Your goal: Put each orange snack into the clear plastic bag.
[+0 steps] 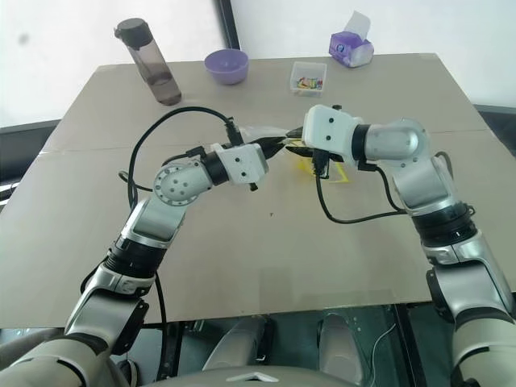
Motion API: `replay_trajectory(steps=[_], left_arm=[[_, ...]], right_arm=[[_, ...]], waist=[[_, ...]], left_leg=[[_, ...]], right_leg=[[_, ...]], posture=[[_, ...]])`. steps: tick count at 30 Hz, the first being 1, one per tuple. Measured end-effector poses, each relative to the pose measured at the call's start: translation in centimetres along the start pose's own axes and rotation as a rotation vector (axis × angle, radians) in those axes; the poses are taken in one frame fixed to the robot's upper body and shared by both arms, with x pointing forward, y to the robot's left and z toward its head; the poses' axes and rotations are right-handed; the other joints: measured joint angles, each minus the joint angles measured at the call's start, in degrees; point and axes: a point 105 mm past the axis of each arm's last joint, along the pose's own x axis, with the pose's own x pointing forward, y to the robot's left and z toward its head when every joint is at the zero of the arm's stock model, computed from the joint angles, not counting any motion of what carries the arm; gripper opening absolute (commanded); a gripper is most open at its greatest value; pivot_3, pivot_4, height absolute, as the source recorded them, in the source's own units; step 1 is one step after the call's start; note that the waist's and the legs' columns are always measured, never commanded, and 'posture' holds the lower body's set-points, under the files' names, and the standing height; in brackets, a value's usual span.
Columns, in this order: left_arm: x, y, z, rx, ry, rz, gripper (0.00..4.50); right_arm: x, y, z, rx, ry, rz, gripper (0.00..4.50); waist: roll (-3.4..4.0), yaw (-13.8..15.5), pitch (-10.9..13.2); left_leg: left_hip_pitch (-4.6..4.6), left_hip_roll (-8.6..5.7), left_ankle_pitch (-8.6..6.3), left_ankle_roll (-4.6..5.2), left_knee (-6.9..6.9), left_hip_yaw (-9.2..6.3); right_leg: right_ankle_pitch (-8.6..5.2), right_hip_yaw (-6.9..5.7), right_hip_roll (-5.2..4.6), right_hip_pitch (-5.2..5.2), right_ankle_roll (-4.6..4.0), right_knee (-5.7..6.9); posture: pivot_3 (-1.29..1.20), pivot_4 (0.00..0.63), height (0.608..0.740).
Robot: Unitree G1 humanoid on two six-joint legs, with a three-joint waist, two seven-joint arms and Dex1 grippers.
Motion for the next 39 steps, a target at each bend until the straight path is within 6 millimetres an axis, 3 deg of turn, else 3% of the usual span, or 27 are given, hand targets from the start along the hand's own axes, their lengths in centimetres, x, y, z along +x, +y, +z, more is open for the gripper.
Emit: replay_trajectory(steps=[13, 15, 39], left_arm=[[0.06, -0.14, -0.17, -0.005, 0.001, -0.002, 0.00], [0.08, -0.18, -0.25, -0.007, 0.002, -0.002, 0.00], [0.09, -0.13, -0.24, -0.006, -0.001, 0.004, 0.00]], right_arm=[[0.01, 0.01, 0.03, 0.000, -0.002, 0.001, 0.86], [0.01, 0.03, 0.05, 0.000, -0.003, 0.002, 0.06], [0.02, 0.04, 0.09, -0.002, -0.004, 0.003, 0.06]], waist=[[0.00, 0.01, 0.00], [0.00, 0.01, 0.00], [0.00, 0.02, 0.00]], left_leg=[[0.00, 0.00, 0.00, 0.00, 0.00, 0.00], [0.00, 0.00, 0.00, 0.00, 0.00, 0.00], [0.00, 0.00, 0.00, 0.00, 0.00, 0.00]], right_leg=[[0.00, 0.00, 0.00, 0.00, 0.00, 0.00], [0.00, 0.00, 0.00, 0.00, 0.00, 0.00], [0.00, 0.00, 0.00, 0.00, 0.00, 0.00]], posture=[[0.00, 0.150, 0.740], [0.00, 0.150, 0.740], [0.00, 0.150, 0.740]])
